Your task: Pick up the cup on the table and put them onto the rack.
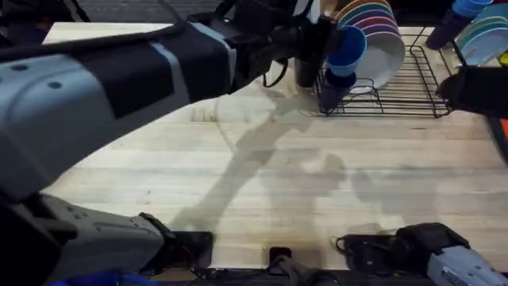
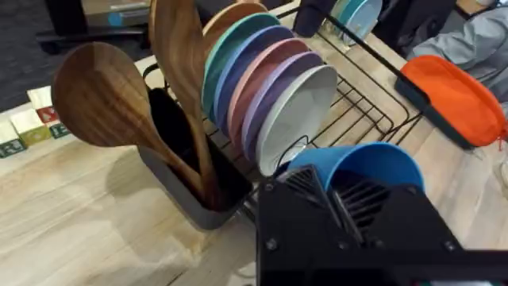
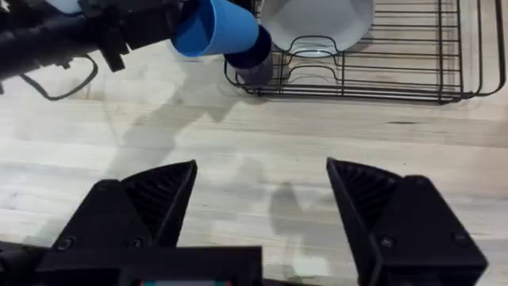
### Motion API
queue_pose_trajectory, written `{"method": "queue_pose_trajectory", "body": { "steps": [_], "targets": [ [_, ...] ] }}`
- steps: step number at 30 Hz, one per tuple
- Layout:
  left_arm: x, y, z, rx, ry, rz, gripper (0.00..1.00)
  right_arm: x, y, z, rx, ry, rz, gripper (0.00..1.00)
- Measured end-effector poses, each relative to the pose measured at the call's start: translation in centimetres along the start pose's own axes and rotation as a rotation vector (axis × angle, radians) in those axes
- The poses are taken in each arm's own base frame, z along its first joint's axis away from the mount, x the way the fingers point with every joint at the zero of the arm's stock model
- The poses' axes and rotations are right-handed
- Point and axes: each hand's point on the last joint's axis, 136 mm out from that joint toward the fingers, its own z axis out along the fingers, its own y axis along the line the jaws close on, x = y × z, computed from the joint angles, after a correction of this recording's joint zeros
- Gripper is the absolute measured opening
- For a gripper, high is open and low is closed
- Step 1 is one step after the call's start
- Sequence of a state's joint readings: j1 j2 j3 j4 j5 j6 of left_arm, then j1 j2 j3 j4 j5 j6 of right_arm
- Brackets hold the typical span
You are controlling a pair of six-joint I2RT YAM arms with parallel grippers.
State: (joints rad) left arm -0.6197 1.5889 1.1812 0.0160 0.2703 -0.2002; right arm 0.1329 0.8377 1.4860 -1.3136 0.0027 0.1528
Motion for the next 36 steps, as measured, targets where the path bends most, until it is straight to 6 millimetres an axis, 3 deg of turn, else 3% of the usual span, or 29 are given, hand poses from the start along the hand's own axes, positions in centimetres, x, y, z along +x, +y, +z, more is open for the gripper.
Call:
{"method": "queue_pose_trajectory", "body": {
  "steps": [8, 21, 29, 36],
  "targets": [
    [1.8, 0.7, 1.3, -0.01, 0.045, -0.034, 0.039, 0.0, 0.0, 0.0, 0.0, 0.0, 0.0, 0.998],
    [2.3, 0.9, 1.4, -0.014, 0.064, -0.043, 0.041, 0.1, 0.0, 0.0, 0.0, 0.002, 0.0, 0.997],
    [4.6, 1.7, 2.8, -0.027, 0.123, -0.06, 0.04, 0.1, 0.0, 0.0, 0.0, 0.003, 0.0, 0.998],
    [4.8, 1.8, 2.8, -0.028, 0.127, -0.061, 0.04, 0.1, 0.0, 0.0, 0.0, 0.004, 0.0, 0.997]
  ]
}}
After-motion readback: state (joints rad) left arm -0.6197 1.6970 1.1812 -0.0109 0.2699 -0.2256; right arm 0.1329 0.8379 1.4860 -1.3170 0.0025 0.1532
